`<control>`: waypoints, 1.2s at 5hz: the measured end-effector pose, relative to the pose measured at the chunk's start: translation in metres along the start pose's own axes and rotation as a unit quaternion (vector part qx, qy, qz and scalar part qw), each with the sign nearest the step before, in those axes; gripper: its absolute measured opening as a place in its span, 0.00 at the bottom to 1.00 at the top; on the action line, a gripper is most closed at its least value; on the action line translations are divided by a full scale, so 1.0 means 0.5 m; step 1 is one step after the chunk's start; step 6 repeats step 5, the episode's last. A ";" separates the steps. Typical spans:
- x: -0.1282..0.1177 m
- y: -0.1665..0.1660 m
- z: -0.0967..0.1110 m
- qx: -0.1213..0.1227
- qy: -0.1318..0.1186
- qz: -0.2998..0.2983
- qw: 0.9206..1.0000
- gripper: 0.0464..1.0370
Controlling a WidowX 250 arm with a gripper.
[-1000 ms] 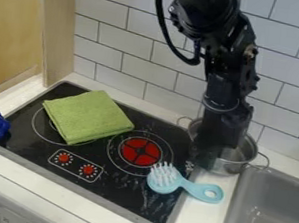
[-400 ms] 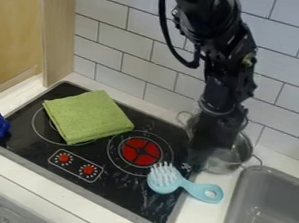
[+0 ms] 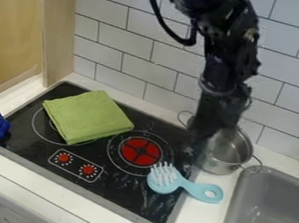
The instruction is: Lift the silver pot from the green cloth and place it on the upper right side of the stove
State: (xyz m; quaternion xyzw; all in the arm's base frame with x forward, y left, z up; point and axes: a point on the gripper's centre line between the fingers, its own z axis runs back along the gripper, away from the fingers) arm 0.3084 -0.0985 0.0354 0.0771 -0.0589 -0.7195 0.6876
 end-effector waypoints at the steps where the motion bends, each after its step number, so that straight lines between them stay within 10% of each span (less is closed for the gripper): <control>1: -0.008 0.000 0.034 0.021 -0.002 0.006 1.000 0.97; 3: -0.045 -0.017 0.140 0.107 -0.006 0.014 0.994 0.96; 6: -0.045 -0.014 0.146 0.113 -0.008 0.016 0.993 0.96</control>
